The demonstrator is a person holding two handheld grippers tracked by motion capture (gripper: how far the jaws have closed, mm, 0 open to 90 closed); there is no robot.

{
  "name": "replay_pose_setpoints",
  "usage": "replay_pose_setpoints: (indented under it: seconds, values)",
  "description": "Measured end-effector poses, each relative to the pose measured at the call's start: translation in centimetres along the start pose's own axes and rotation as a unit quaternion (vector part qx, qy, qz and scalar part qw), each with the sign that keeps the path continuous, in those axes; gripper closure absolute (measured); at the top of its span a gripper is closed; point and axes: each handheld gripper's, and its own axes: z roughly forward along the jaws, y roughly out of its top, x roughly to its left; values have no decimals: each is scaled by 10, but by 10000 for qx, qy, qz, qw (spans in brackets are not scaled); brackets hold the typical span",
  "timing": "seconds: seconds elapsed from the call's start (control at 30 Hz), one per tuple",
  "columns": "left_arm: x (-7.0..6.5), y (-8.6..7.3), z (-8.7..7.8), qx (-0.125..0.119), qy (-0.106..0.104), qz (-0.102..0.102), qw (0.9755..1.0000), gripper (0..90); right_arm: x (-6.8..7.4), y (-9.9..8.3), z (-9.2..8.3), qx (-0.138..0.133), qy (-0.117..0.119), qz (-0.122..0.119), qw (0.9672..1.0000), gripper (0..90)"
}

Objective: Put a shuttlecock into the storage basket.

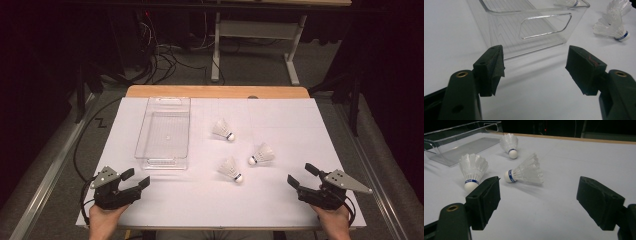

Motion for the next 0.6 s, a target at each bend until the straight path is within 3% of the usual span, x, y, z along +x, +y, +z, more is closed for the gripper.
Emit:
replay_pose_setpoints:
  seconds: [0.6]
  values:
    - [-1, -1, -2, -47, -50, -76, 9999, 316, 0, 0, 2, 63, 28, 10, 10000, 195]
